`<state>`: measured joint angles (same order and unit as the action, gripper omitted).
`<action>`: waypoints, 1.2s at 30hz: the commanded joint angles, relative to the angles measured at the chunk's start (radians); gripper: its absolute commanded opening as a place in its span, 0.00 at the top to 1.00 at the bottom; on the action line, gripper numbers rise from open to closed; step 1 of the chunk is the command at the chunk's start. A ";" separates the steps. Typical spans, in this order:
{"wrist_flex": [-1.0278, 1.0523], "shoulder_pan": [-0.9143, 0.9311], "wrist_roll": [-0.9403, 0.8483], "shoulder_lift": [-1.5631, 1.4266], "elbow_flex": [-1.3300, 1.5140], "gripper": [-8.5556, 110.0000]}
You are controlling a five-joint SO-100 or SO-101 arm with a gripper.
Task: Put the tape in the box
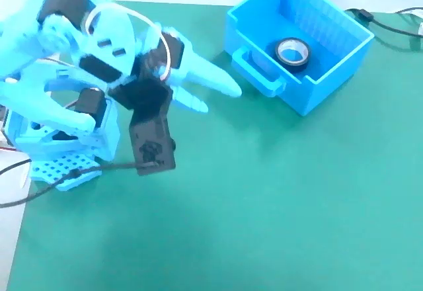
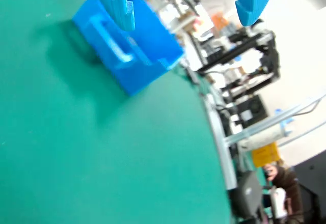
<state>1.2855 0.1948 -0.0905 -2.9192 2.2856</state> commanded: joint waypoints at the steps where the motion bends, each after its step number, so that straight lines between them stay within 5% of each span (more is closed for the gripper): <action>1: -0.052 0.029 -0.018 -0.046 0.098 0.69; 16: -0.106 0.035 -0.032 -0.400 0.609 0.73; 36: -0.130 0.025 0.046 -0.400 0.701 0.91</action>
<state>1.1658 0.1963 -0.0598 -3.3073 2.9759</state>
